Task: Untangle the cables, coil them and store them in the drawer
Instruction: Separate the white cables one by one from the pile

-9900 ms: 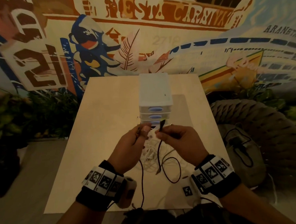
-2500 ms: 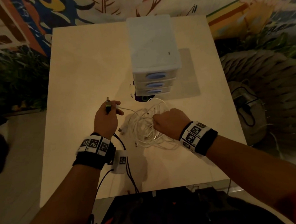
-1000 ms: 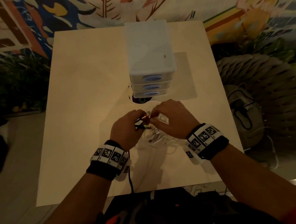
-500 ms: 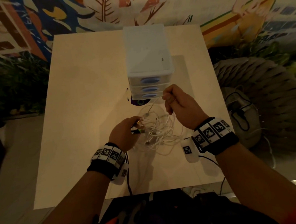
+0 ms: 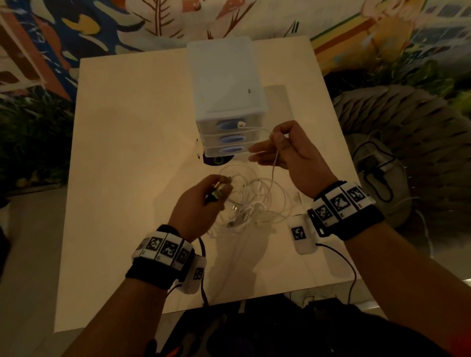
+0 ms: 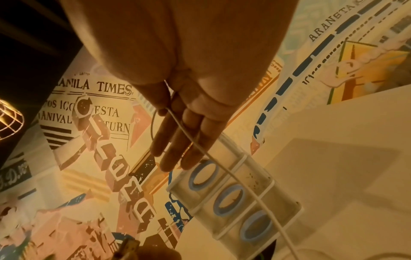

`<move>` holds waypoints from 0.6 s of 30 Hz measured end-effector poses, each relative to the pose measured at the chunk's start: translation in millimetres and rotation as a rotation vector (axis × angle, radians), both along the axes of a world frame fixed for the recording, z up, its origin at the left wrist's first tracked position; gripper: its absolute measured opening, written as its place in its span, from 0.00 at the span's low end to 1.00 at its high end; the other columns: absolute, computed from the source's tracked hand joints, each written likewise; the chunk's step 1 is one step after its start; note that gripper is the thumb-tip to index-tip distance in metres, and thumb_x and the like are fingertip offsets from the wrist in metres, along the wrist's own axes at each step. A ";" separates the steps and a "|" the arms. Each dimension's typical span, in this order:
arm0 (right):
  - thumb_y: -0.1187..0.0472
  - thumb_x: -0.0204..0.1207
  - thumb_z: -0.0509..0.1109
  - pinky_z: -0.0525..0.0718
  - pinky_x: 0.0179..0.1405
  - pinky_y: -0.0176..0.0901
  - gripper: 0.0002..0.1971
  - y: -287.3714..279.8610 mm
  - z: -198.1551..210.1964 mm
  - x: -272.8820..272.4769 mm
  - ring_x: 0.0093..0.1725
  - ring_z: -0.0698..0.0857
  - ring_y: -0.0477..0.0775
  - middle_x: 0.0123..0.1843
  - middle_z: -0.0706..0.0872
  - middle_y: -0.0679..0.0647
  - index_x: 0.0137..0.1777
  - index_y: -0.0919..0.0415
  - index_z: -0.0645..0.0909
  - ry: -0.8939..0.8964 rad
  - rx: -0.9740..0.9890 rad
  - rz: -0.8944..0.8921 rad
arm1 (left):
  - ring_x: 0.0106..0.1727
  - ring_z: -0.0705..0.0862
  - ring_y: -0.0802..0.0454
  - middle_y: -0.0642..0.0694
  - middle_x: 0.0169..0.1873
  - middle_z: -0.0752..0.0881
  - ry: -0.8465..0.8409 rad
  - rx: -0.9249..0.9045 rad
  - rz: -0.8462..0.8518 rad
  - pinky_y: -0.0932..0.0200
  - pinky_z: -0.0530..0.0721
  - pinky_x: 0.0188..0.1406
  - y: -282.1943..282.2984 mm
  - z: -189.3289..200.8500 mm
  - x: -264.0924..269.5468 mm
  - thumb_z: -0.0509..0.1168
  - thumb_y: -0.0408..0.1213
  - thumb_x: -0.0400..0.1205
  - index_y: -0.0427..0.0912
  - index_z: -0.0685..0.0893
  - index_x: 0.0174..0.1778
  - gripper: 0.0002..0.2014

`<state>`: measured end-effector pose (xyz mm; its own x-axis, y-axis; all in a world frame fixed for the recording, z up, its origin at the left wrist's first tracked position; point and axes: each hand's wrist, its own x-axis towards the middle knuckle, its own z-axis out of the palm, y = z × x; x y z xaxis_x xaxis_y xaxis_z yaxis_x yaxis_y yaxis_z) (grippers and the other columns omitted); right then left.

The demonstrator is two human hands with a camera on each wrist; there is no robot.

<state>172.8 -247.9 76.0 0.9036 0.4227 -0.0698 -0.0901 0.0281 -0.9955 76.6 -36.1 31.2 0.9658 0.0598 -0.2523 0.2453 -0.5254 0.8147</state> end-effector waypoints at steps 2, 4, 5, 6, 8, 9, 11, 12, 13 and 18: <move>0.60 0.91 0.55 0.87 0.60 0.53 0.06 -3.2 -2.0 -1.4 0.56 0.90 0.61 0.55 0.90 0.61 0.53 0.57 0.73 -0.049 -0.063 0.011 | 0.43 0.86 0.59 0.59 0.45 0.88 0.013 0.070 -0.102 0.60 0.82 0.48 -14.4 1.6 -0.7 0.68 0.55 0.83 0.58 0.82 0.66 0.17; 0.57 0.88 0.61 0.84 0.54 0.45 0.05 -7.3 -0.9 -4.0 0.49 0.87 0.46 0.49 0.87 0.50 0.52 0.54 0.77 -0.181 -0.250 -0.006 | 0.54 0.85 0.56 0.57 0.57 0.86 0.020 0.139 -0.173 0.57 0.81 0.58 -28.5 -2.7 1.0 0.71 0.60 0.79 0.59 0.79 0.71 0.25; 0.57 0.88 0.63 0.81 0.49 0.41 0.05 -9.1 -0.4 -5.4 0.43 0.82 0.41 0.44 0.84 0.46 0.51 0.54 0.78 -0.241 -0.328 -0.018 | 0.59 0.84 0.55 0.56 0.62 0.85 0.028 0.184 -0.196 0.55 0.81 0.62 -34.1 -6.4 2.9 0.72 0.61 0.78 0.59 0.77 0.73 0.28; 0.56 0.88 0.63 0.78 0.44 0.39 0.05 -11.1 0.3 -6.9 0.38 0.79 0.39 0.40 0.81 0.42 0.52 0.54 0.79 -0.270 -0.360 -0.028 | 0.62 0.83 0.52 0.54 0.65 0.85 0.049 0.243 -0.226 0.53 0.81 0.65 -39.0 -10.4 5.2 0.72 0.62 0.77 0.59 0.76 0.75 0.31; 0.55 0.88 0.61 0.79 0.40 0.41 0.06 -16.0 2.3 -9.6 0.34 0.78 0.42 0.35 0.79 0.41 0.52 0.55 0.78 -0.263 -0.323 -0.036 | 0.66 0.83 0.46 0.51 0.67 0.85 0.132 0.377 -0.305 0.52 0.80 0.64 -46.3 -17.3 9.0 0.72 0.59 0.78 0.57 0.77 0.75 0.30; 0.55 0.89 0.60 0.81 0.39 0.43 0.07 -19.2 3.0 -10.3 0.34 0.79 0.45 0.33 0.80 0.43 0.52 0.55 0.77 -0.255 -0.308 -0.052 | 0.65 0.84 0.45 0.50 0.63 0.86 0.155 0.441 -0.343 0.53 0.80 0.58 -48.7 -20.4 9.4 0.71 0.56 0.79 0.56 0.80 0.71 0.25; 0.57 0.90 0.57 0.84 0.40 0.47 0.08 -27.8 1.9 -10.0 0.33 0.82 0.49 0.32 0.83 0.51 0.52 0.56 0.76 -0.241 -0.322 -0.120 | 0.57 0.85 0.43 0.48 0.52 0.88 0.149 0.529 -0.365 0.55 0.75 0.46 -51.4 -23.4 8.5 0.68 0.51 0.81 0.51 0.83 0.57 0.12; 0.57 0.91 0.56 0.84 0.39 0.48 0.08 -33.6 0.5 -9.0 0.32 0.83 0.51 0.32 0.83 0.55 0.52 0.55 0.75 -0.228 -0.325 -0.165 | 0.53 0.86 0.42 0.48 0.48 0.87 0.142 0.547 -0.349 0.55 0.74 0.44 -51.3 -23.9 7.5 0.66 0.50 0.83 0.50 0.82 0.52 0.09; 0.58 0.91 0.55 0.85 0.38 0.49 0.09 -40.8 -2.5 -7.8 0.31 0.83 0.53 0.32 0.83 0.57 0.51 0.54 0.74 -0.211 -0.322 -0.208 | 0.52 0.86 0.42 0.48 0.46 0.86 0.137 0.546 -0.323 0.54 0.77 0.44 -50.7 -25.5 6.2 0.64 0.49 0.83 0.48 0.81 0.49 0.08; 0.59 0.91 0.54 0.89 0.37 0.54 0.10 -78.7 -30.0 -5.4 0.34 0.83 0.54 0.36 0.78 0.57 0.48 0.52 0.72 0.000 -0.249 -0.389 | 0.53 0.86 0.39 0.45 0.49 0.89 0.120 0.424 -0.192 0.50 0.82 0.49 -42.8 -27.9 3.0 0.62 0.45 0.86 0.47 0.85 0.57 0.10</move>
